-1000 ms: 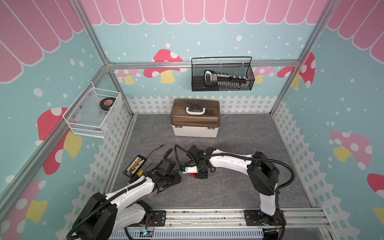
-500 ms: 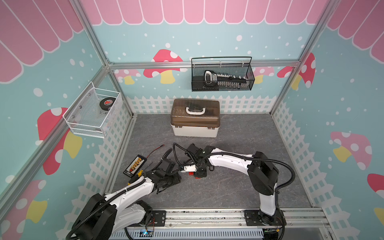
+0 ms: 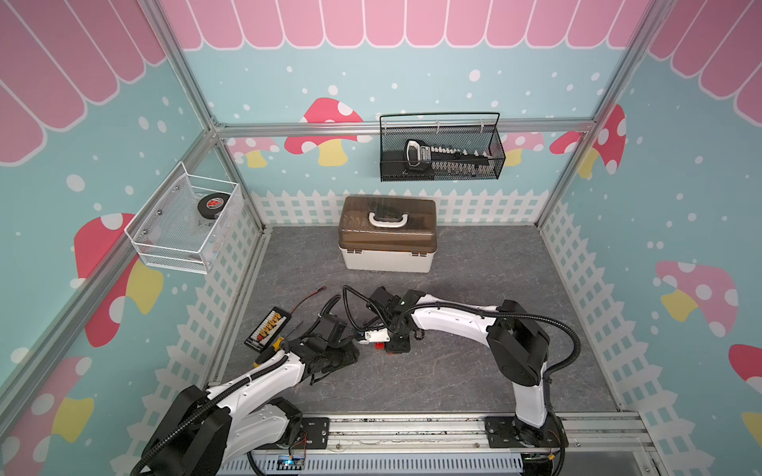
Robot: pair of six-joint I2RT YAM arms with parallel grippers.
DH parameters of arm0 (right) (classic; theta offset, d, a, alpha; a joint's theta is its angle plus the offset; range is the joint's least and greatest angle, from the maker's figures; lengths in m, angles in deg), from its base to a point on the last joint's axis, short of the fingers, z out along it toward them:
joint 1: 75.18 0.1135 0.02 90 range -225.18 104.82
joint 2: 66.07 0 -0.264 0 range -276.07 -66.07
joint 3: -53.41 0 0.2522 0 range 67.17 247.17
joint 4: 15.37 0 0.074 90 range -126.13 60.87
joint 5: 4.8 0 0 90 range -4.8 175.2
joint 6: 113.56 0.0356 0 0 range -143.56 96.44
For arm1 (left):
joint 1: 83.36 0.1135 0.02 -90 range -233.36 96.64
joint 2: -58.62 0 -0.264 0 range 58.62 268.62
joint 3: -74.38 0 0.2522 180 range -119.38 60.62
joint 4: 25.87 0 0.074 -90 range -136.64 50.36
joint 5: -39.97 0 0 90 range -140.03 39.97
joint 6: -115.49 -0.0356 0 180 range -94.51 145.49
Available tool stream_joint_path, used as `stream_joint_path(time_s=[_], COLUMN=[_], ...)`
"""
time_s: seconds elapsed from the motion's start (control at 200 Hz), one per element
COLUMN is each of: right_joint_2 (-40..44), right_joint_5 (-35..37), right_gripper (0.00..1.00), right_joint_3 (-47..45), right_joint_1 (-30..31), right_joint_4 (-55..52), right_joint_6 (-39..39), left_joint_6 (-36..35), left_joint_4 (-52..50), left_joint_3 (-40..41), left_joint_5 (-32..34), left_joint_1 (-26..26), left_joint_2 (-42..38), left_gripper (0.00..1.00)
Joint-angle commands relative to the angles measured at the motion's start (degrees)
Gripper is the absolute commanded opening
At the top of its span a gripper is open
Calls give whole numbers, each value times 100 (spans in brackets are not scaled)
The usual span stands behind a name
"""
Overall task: Assemble the letter y with lego
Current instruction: Assemble the lego brick with the lego brick.
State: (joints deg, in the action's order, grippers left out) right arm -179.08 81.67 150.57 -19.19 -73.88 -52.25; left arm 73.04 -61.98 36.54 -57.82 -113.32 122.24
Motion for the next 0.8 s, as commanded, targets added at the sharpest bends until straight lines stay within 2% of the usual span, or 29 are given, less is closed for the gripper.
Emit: stream_joint_path(time_s=[0.0, 0.445, 0.795], right_joint_2=[-90, 85, -342], right_joint_5=[53, 27, 22], right_gripper=[34, 34, 34], right_joint_3=[-157, -307, -62], right_joint_1=[44, 44, 95], right_joint_4=[-112, -152, -256], right_joint_6=[-166, -140, -102], left_joint_6=[1, -7, -17], left_joint_4=[-128, -109, -40], left_joint_3=[129, 146, 166], left_joint_5=[35, 28, 5], left_joint_1=[68, 86, 95], left_joint_2=[-55, -7, 28], left_gripper=[47, 47, 46])
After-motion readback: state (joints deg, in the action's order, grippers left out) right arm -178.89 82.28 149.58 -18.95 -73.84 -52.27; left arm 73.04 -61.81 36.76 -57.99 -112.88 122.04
